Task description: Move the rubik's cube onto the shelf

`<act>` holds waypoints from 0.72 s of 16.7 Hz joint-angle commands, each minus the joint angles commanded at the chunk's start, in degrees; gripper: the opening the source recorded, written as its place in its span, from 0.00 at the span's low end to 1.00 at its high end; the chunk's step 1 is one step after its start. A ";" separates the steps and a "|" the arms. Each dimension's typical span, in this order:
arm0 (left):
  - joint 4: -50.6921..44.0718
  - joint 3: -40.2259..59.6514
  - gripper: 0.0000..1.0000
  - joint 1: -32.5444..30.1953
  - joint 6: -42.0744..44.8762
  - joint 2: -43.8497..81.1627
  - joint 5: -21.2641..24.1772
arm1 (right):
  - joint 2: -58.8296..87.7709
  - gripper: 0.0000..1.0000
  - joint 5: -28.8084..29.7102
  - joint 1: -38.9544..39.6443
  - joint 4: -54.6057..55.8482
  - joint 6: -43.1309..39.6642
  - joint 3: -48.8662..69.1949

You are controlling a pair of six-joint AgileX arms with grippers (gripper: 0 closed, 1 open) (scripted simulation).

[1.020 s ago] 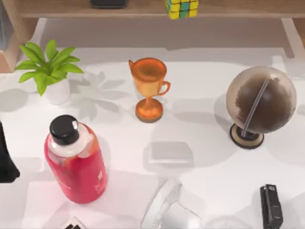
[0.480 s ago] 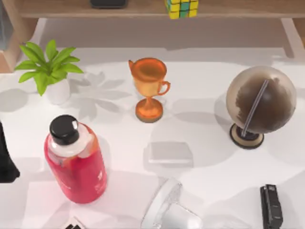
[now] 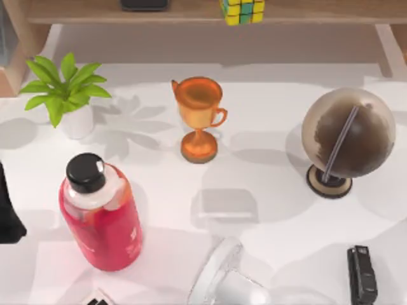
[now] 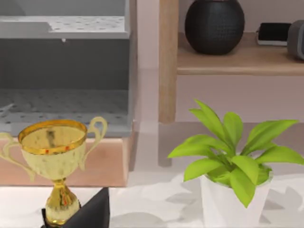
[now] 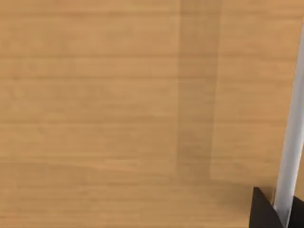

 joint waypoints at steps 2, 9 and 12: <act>0.00 0.00 1.00 0.00 0.00 0.00 0.00 | 0.00 0.23 0.00 0.00 0.00 0.00 0.00; 0.00 0.00 1.00 0.00 0.00 0.00 0.00 | 0.00 0.75 0.00 0.00 0.00 0.00 0.00; 0.00 0.00 1.00 0.00 0.00 0.00 0.00 | 0.00 0.98 0.00 0.00 0.00 0.00 0.00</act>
